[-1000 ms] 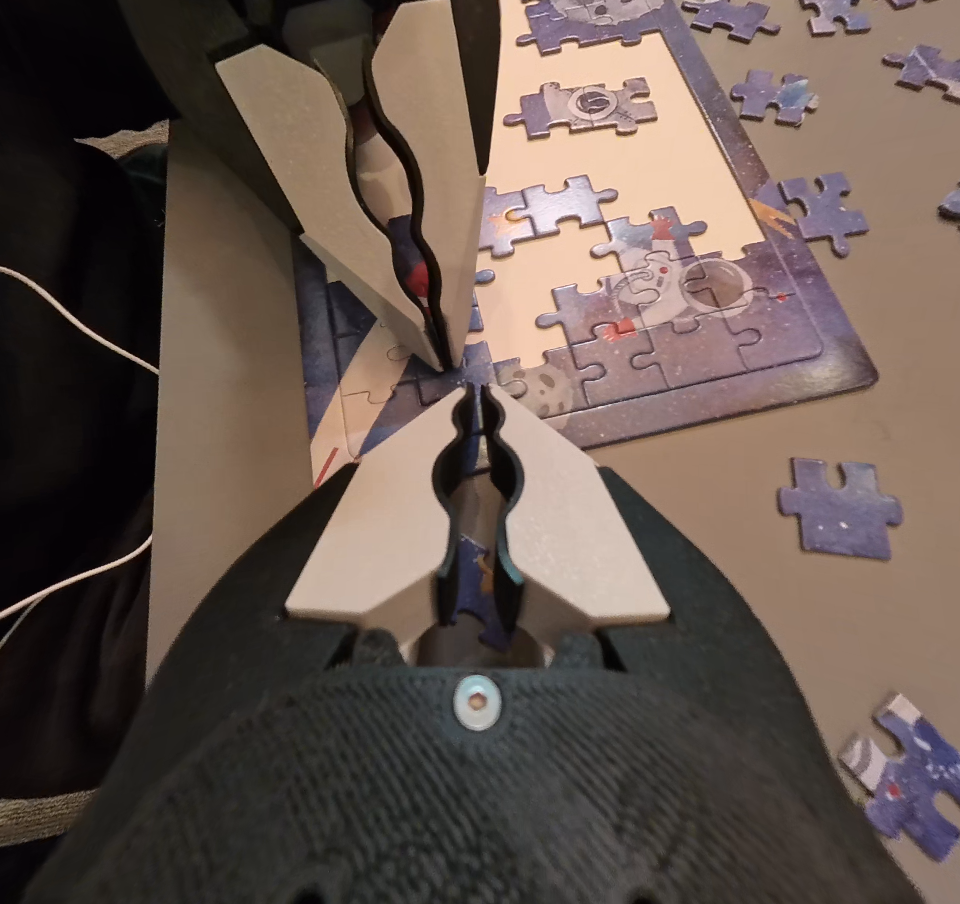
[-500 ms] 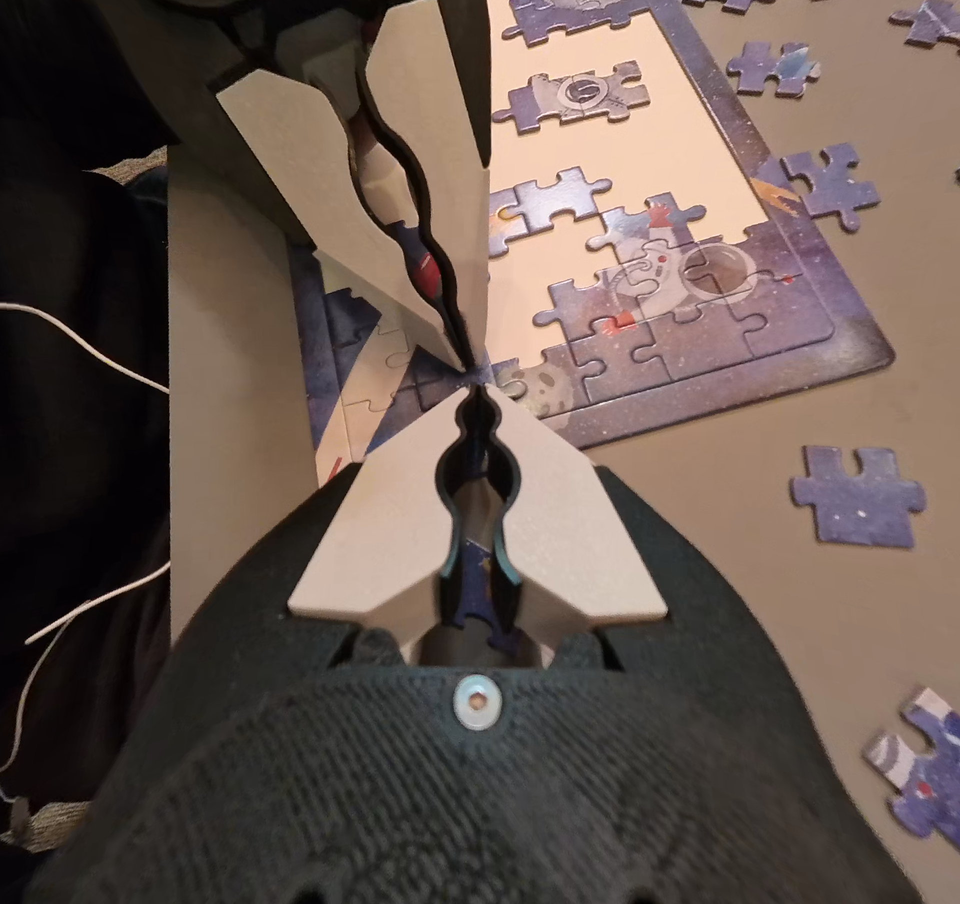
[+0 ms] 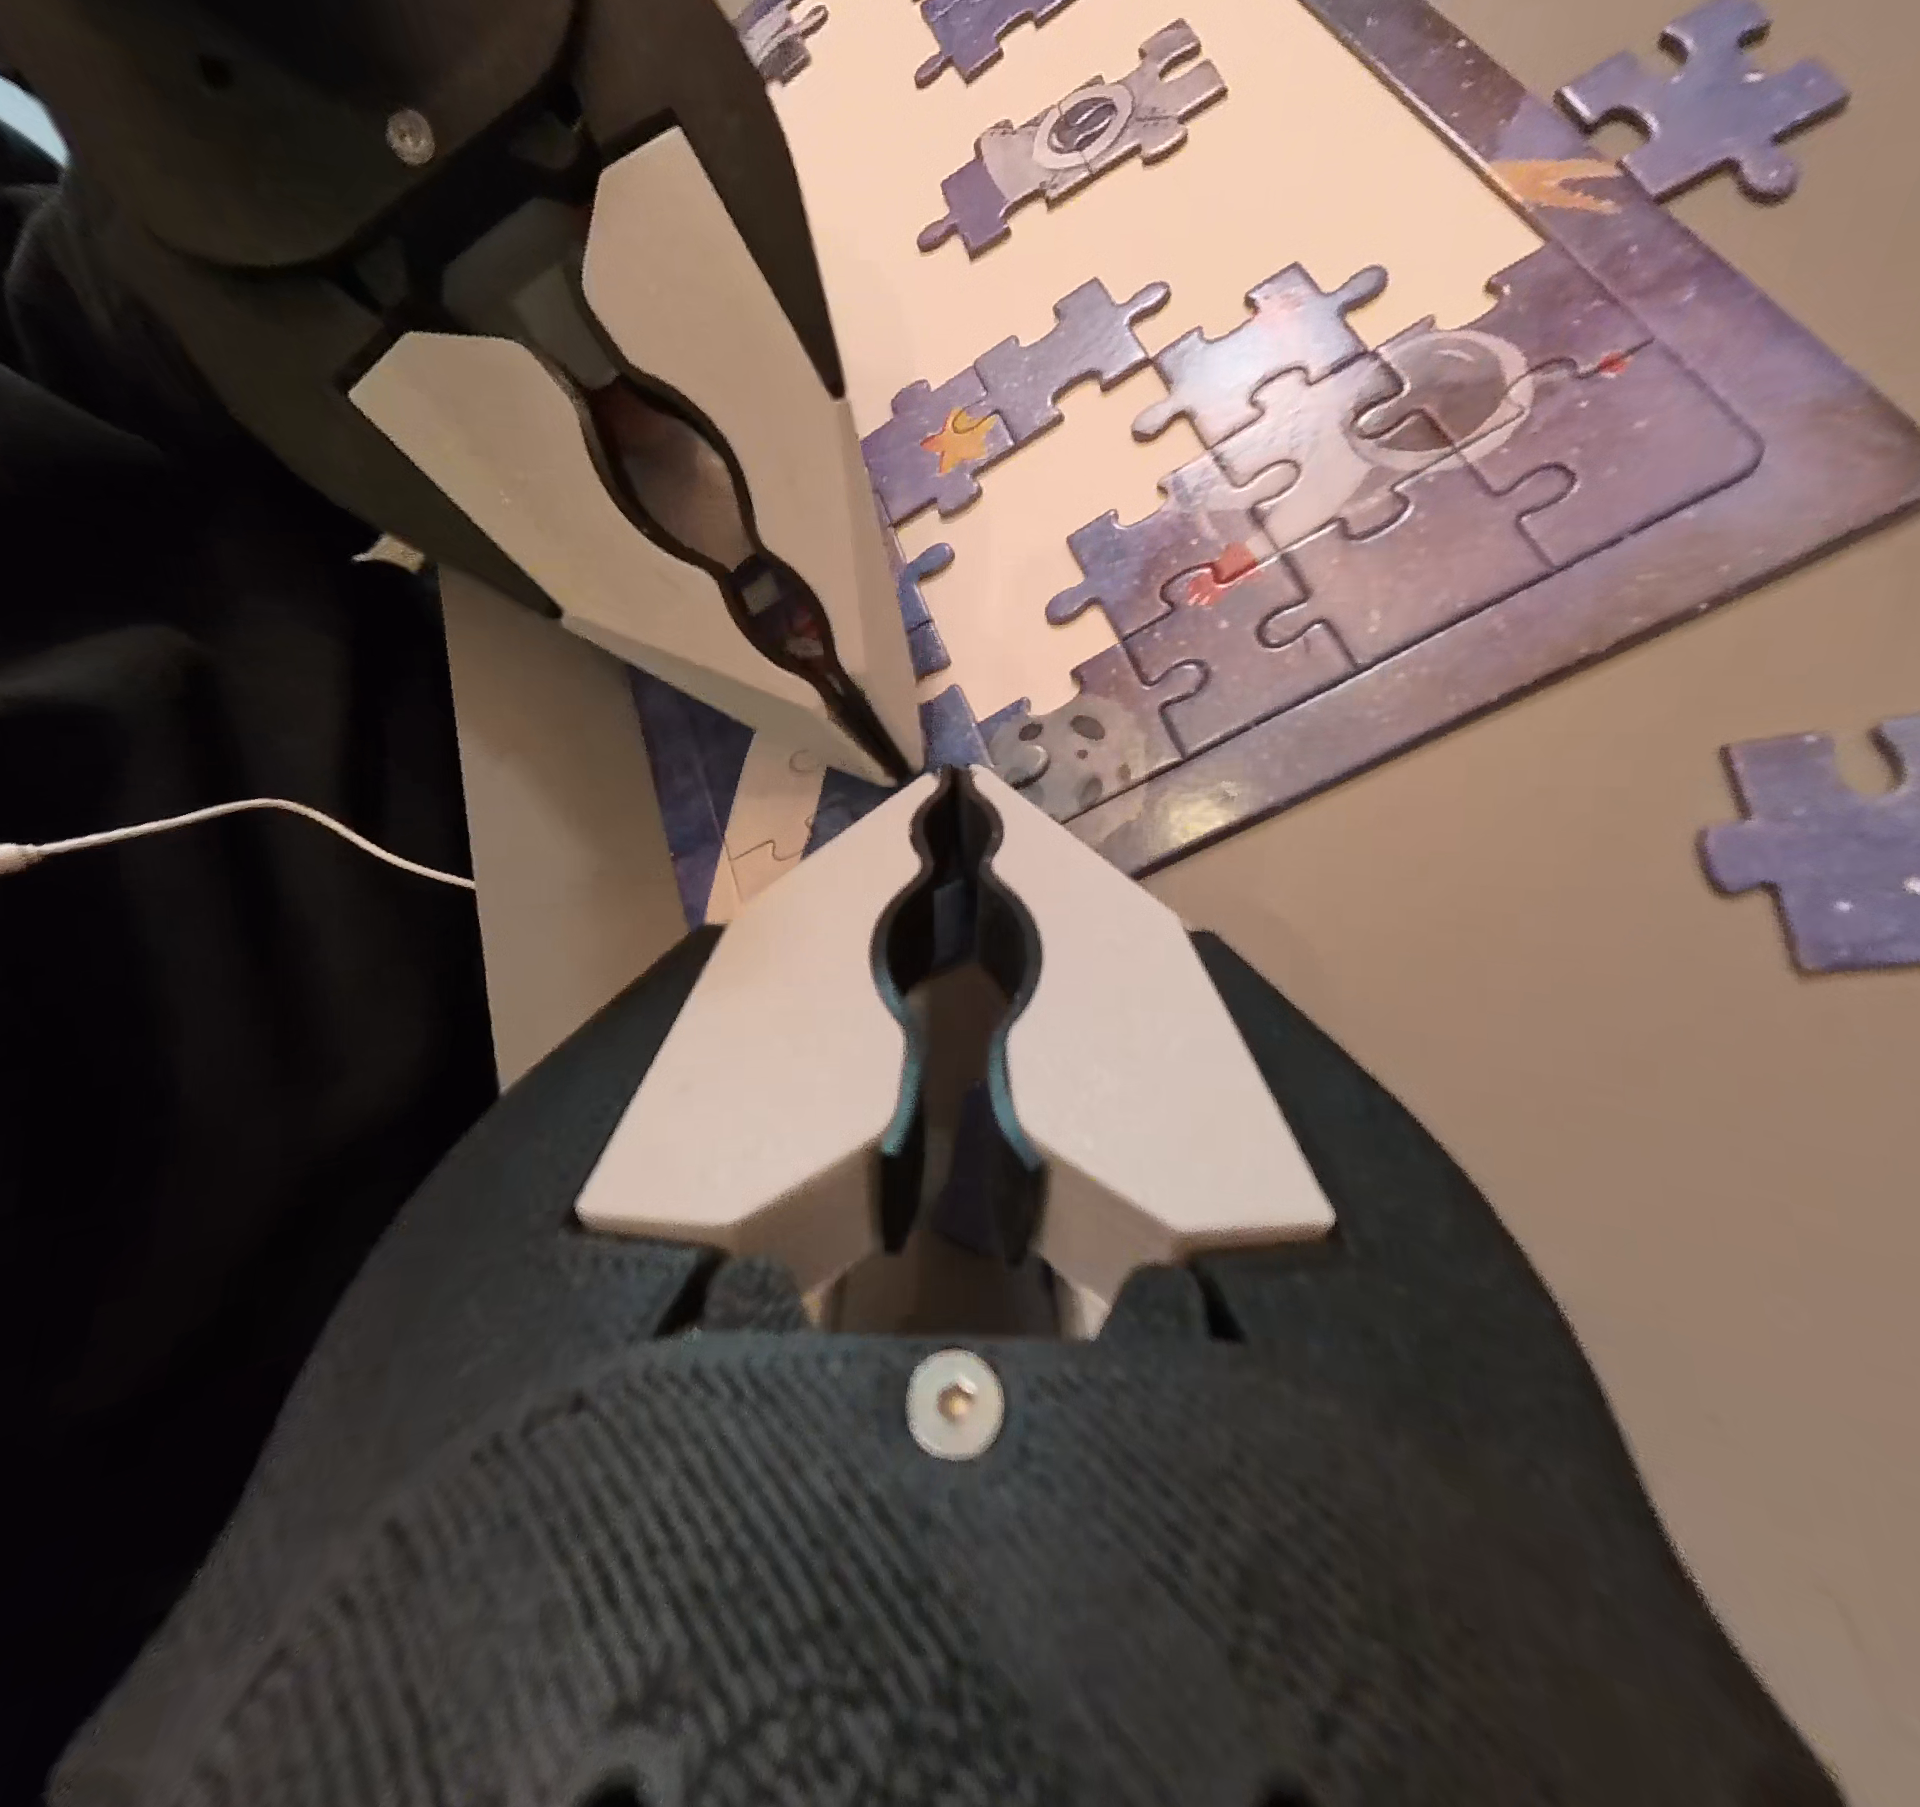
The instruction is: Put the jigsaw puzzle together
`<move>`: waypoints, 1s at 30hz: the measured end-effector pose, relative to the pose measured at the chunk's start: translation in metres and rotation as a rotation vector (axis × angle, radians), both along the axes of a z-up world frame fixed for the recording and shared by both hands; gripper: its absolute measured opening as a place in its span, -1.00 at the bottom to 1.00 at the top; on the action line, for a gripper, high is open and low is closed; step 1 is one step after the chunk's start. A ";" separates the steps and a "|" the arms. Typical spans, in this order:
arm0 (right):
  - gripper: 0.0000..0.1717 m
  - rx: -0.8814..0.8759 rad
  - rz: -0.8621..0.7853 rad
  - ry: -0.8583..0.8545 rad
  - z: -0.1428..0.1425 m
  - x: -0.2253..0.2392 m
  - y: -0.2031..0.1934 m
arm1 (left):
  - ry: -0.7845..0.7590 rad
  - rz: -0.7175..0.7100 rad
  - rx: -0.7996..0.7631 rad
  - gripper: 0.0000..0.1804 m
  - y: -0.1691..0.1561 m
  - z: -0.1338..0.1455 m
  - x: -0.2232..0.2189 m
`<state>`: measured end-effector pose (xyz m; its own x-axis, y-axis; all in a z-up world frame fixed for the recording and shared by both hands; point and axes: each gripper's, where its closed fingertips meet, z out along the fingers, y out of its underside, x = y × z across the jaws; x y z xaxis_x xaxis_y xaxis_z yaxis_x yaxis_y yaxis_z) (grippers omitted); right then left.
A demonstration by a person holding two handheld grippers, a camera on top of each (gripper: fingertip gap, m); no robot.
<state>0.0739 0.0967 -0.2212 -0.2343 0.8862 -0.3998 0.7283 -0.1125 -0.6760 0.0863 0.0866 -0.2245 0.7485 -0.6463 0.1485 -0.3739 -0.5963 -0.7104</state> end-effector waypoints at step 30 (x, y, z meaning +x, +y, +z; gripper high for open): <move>-1.00 0.213 0.035 0.064 -0.001 -0.001 0.015 | 0.011 -0.026 0.009 -1.00 -0.001 -0.001 0.002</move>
